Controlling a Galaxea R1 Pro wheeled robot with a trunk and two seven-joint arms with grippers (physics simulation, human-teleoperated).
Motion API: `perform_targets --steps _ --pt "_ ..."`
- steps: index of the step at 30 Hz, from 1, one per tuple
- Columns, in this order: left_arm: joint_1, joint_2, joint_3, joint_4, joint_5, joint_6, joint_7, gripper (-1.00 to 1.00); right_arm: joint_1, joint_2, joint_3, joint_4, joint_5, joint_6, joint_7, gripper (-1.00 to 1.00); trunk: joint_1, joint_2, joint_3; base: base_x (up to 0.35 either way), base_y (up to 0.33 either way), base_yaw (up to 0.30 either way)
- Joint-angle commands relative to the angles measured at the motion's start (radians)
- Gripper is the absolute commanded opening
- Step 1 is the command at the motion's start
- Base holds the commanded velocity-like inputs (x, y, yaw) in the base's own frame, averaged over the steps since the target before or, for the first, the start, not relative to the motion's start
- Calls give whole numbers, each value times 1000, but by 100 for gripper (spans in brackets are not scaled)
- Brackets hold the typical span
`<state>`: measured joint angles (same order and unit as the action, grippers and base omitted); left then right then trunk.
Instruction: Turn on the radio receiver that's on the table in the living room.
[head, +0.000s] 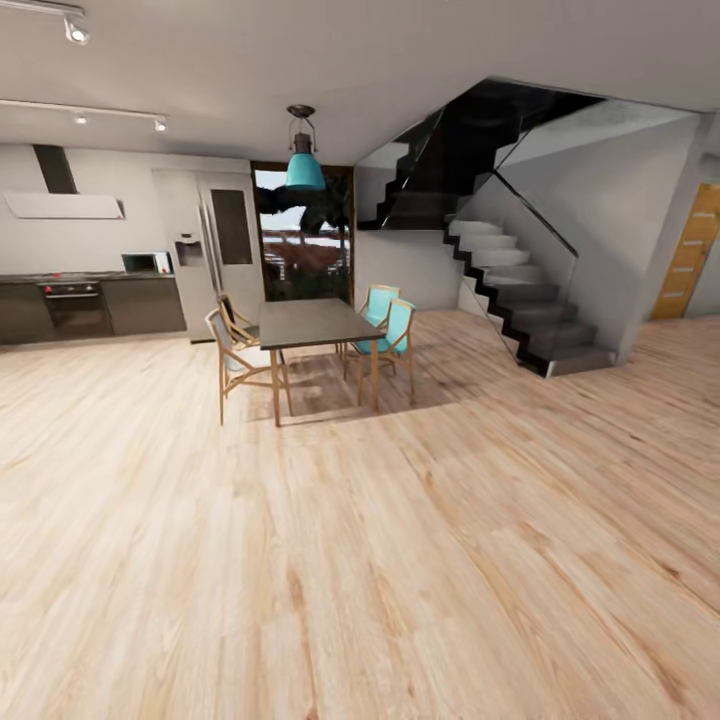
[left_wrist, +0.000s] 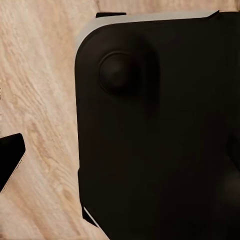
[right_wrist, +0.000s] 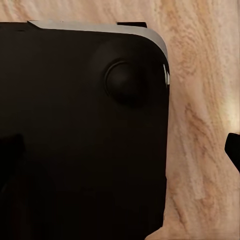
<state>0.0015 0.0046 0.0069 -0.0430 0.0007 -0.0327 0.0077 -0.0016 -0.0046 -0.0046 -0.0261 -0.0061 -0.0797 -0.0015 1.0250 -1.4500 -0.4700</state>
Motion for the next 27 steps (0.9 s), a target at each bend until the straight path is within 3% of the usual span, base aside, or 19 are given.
perform_targets --steps 1,3,7,27 --pt "0 0 2 0 1 -37 0 100 0 0 0 0 0 0 0 100 0 0 0 0 0 -282" --pt "0 0 3 1 1 -78 0 100 0 0 0 0 0 0 0 100 0 0 0 0 0 -282" --pt "0 0 4 1 1 -96 0 100 0 0 1 0 0 0 0 100 0 0 0 0 0 -283" --pt "0 0 5 2 3 -105 1 100 0 -4 3 0 0 -3 0 100 0 0 0 0 0 -283"
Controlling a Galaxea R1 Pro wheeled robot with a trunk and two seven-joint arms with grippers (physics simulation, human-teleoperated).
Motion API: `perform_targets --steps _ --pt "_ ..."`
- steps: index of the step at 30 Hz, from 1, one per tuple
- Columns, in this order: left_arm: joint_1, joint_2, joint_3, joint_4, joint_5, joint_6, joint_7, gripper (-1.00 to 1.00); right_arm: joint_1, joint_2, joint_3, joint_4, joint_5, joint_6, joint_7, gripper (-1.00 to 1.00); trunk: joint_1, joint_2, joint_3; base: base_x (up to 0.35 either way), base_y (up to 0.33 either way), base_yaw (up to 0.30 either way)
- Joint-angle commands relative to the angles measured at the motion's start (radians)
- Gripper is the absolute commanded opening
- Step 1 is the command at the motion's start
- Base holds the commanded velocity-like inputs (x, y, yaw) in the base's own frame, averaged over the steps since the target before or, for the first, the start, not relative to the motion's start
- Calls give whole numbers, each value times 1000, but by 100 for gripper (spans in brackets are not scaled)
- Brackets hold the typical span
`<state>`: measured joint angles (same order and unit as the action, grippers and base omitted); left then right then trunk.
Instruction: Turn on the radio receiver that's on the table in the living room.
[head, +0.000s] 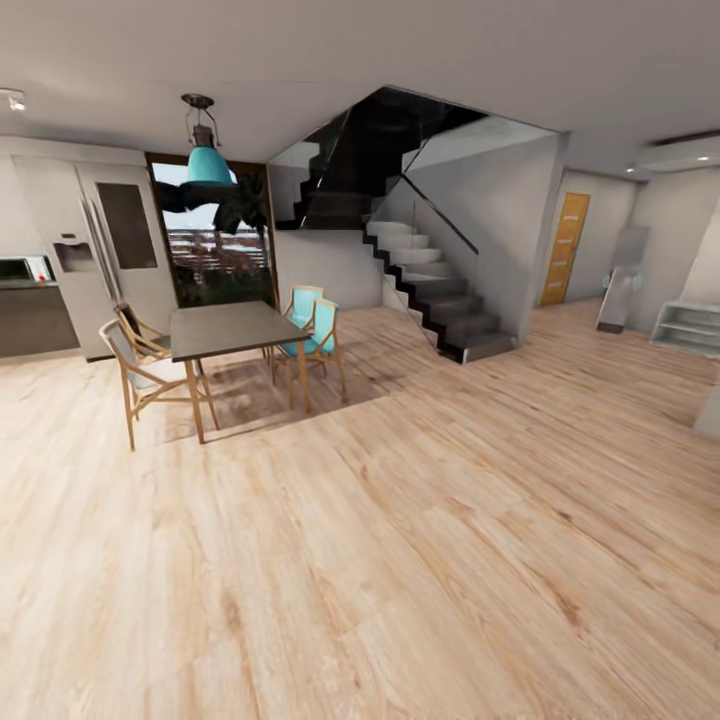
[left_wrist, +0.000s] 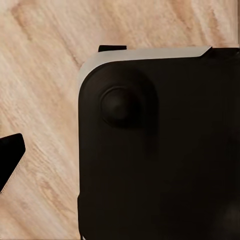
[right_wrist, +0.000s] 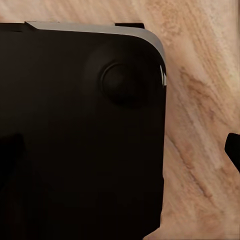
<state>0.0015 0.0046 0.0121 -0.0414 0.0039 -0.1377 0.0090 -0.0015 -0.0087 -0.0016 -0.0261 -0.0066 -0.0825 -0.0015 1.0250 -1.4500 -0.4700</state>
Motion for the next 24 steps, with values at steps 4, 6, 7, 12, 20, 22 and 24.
perform_targets --steps 4,6,7,12,20,22,24 --pt "0 0 0 0 0 0 0 100 0 0 0 0 0 0 0 100 0 0 0 0 0 -283" --pt "0 0 0 0 1 0 0 100 0 0 0 0 0 -1 0 100 0 0 0 0 0 -284" --pt "0 0 0 0 1 0 0 100 0 0 0 0 0 -1 0 100 0 0 0 0 0 -284" --pt "0 0 0 0 1 0 0 100 0 -1 0 0 -1 -2 0 100 0 0 0 0 0 -285" --pt "0 0 0 0 1 0 0 100 0 -1 -1 0 -1 -2 0 100 0 0 0 0 0 -286" --pt "0 0 0 0 1 0 0 100 0 -1 -1 1 -1 -2 0 100 0 0 0 0 0 -286" --pt "0 0 0 0 1 0 0 100 0 -1 -1 1 -1 -2 0 100 0 0 0 0 0 -286"
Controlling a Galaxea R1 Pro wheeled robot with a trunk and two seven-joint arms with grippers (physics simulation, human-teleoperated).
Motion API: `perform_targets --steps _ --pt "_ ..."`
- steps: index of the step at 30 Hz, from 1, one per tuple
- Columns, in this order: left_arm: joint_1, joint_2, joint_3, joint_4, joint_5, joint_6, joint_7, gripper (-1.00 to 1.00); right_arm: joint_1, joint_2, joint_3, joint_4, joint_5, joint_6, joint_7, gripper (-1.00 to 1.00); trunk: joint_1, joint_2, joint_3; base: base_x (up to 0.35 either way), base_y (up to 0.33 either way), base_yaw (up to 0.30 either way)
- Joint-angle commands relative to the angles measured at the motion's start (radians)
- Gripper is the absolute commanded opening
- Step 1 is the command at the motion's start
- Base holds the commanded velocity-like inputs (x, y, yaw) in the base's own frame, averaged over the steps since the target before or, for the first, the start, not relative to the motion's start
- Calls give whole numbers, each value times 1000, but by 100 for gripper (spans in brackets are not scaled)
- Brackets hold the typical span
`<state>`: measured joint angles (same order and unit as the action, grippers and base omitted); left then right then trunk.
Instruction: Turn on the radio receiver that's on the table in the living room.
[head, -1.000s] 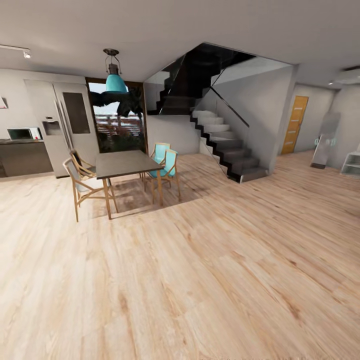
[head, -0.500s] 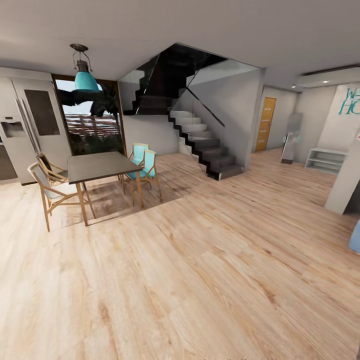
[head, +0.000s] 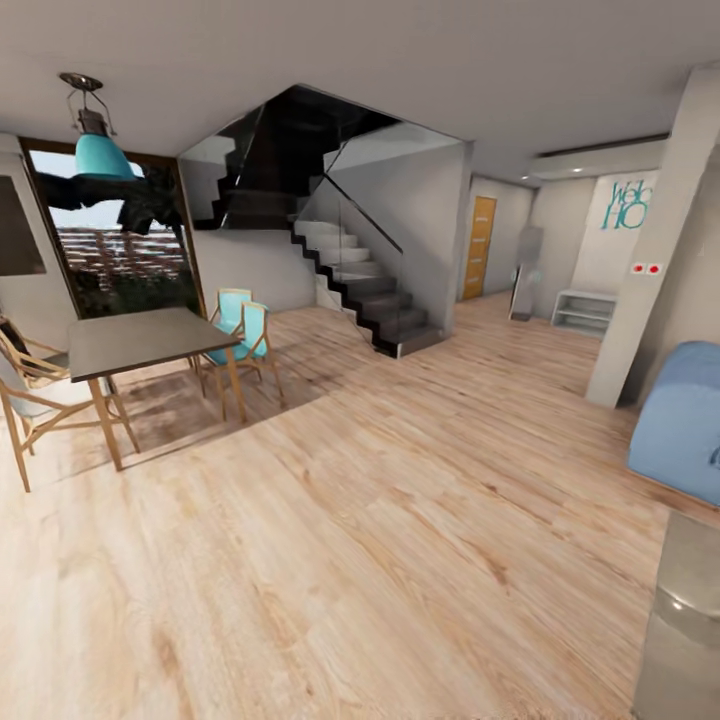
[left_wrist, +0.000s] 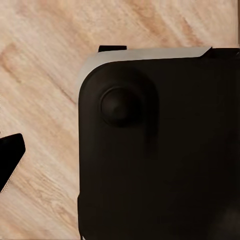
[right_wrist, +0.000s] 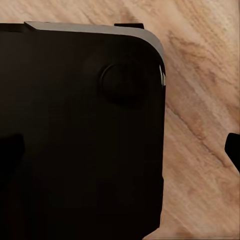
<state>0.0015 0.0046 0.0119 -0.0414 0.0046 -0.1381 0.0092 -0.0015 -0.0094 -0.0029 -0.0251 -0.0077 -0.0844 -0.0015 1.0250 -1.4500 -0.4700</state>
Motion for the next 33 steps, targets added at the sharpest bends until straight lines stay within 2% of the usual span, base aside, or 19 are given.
perform_targets --steps 1,33 --pt "0 0 0 0 0 0 0 100 0 0 0 0 0 0 0 100 0 0 0 0 0 -286" --pt "0 0 -1 0 0 0 0 100 0 0 0 -1 0 0 0 100 0 0 12 0 0 -286"
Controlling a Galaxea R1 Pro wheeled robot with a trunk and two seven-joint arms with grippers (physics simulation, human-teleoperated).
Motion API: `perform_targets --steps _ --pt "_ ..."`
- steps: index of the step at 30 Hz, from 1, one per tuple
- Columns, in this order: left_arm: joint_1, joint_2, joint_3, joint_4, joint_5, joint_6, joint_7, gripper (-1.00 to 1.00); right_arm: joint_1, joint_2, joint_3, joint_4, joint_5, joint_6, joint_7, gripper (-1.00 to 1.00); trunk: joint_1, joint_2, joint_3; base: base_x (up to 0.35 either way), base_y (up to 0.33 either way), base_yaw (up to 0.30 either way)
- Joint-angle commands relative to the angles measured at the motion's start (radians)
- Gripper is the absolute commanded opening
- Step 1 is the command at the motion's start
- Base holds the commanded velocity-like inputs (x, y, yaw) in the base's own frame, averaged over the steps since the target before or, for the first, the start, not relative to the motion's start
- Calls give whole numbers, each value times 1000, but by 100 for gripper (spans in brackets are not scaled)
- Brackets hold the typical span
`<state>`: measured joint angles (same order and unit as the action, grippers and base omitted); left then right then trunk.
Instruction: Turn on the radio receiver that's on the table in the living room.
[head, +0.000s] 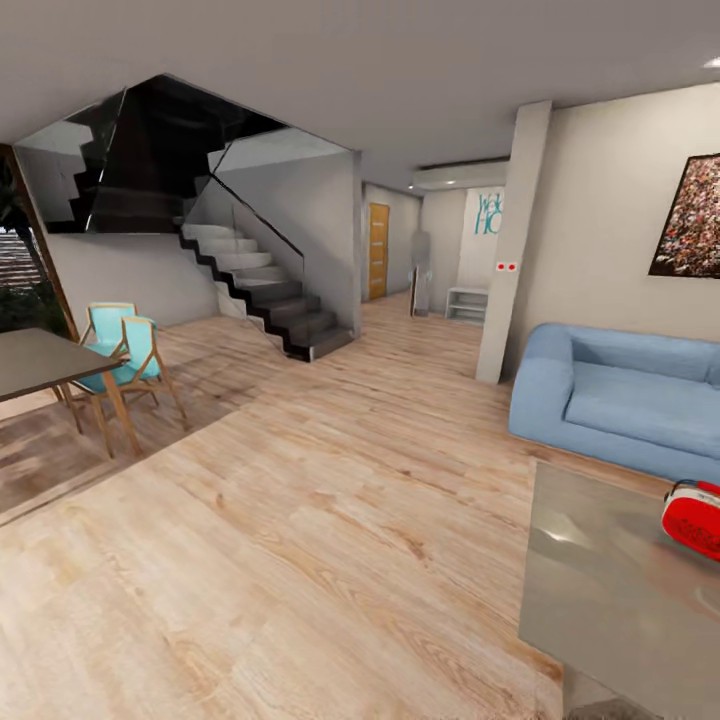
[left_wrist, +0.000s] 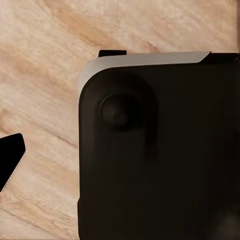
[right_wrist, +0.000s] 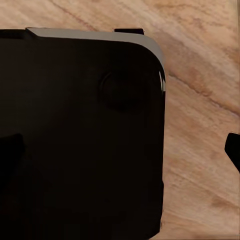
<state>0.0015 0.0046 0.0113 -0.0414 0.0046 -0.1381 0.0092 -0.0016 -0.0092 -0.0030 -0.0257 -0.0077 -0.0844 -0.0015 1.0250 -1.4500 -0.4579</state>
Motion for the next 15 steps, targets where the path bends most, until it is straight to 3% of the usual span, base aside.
perform_targets --steps 1,15 --pt "0 0 0 0 0 0 0 100 0 0 0 0 0 0 0 100 0 0 0 0 0 -286" --pt "0 0 0 0 0 0 0 100 0 0 0 0 0 0 3 100 0 0 7 0 0 -286"
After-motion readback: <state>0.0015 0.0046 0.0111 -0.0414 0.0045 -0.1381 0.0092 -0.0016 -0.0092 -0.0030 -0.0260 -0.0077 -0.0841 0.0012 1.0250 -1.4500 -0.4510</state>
